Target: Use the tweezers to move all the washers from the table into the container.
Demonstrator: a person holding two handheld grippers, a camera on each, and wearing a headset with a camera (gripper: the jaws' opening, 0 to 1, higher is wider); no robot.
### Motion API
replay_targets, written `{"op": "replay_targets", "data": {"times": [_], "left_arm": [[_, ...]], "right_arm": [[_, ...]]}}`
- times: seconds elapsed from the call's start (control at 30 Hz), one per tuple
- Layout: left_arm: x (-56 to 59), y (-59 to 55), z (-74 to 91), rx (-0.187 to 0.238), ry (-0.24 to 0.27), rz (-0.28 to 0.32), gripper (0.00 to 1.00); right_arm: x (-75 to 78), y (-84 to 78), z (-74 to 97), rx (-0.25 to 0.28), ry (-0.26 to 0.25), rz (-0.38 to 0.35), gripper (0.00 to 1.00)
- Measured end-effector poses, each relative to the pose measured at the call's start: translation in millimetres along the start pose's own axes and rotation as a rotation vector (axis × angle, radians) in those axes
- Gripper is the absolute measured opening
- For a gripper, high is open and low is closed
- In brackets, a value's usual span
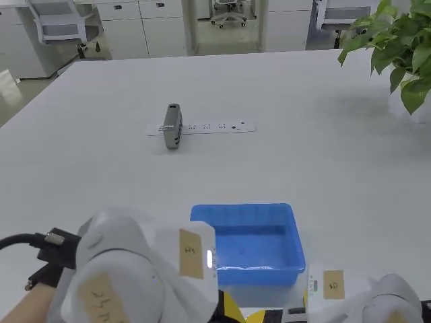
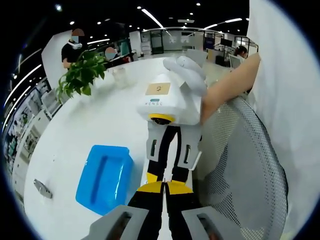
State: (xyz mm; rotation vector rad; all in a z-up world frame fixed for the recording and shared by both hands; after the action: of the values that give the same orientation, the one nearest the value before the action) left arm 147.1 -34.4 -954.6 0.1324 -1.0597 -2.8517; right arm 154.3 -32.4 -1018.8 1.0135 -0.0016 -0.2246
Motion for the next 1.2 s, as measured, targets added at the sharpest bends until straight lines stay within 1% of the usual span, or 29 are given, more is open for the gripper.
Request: {"op": "replay_targets", "data": {"times": [0.07, 0.2, 1.2], "left_arm": [[-0.1, 0.3, -0.3, 0.001, -0.003, 0.001, 0.0], [-0.3, 1.2, -1.1, 0.0, -0.008, 0.004, 0.0], [-1.7, -0.5, -1.0, 0.004, -0.021, 0.029, 0.0]], "right_arm": [[-0.3, 2.7, 0.3, 0.015, 0.006, -0.012, 0.12], [-0.4, -0.5, -1.7, -0.003, 0.008, -0.001, 0.11], [1.5, -0.1, -3.4, -0.002, 0.01, -0.001, 0.09]]}}
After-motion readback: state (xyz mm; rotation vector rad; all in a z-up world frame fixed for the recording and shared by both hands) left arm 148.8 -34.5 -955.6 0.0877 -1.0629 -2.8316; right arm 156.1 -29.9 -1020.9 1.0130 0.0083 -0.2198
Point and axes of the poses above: the centre of the closed fingertips' face, and the gripper's own axes: z roughly backward along the fingers, x roughly to its right, y roughly out of its top, the point moved 2 cm from there along z, roughly backward along the fingers, and after that the axes turned 2 degrees about z, right-handed, at the moved point
